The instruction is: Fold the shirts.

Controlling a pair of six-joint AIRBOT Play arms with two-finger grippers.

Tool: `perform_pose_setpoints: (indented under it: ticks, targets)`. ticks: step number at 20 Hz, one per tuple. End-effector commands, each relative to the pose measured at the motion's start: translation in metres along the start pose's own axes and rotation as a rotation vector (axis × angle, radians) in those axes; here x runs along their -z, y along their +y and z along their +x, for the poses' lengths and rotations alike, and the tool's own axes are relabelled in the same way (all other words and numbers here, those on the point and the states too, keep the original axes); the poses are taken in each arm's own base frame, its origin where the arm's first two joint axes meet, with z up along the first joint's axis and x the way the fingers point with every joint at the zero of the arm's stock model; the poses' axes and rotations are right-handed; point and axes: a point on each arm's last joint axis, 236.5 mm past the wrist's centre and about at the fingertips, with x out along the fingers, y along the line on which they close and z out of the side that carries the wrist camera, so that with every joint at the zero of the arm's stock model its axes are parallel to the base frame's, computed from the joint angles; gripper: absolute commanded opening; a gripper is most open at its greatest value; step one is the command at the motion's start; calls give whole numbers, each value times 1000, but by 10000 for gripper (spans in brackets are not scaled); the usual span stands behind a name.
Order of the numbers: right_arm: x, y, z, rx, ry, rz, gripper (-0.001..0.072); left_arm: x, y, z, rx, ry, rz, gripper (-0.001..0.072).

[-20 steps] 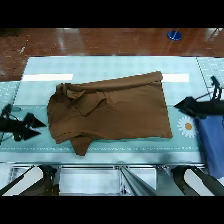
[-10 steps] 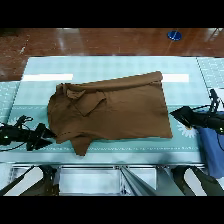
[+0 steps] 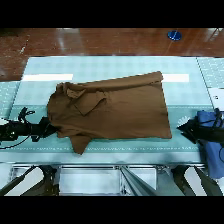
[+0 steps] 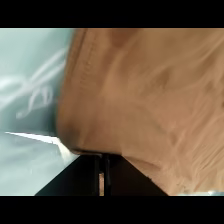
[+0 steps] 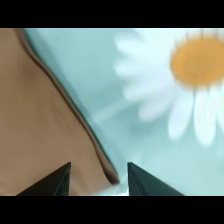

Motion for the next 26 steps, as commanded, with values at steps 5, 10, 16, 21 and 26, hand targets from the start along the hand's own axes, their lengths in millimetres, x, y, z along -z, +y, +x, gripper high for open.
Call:
perform_pose_setpoints:
  ticks: [5,10,16,21,26]
  targets:
    - [44,-6,24,3,165,15,407,-5,-12,-1,43,-18,26,18]
    - [34,23,62,-72,169,30,407,-5,-12,-1,41,-20,31,18]
    - [-3,158,55,-364,106,-273,23,-29,-59,-22,180,-87,73,18]
    - [-60,319,-112,-435,-223,-737,23,-88,-237,-215,575,-552,380,17]
    - [-46,382,-332,-364,-698,-999,23,-9,-337,-411,584,-1016,810,17]
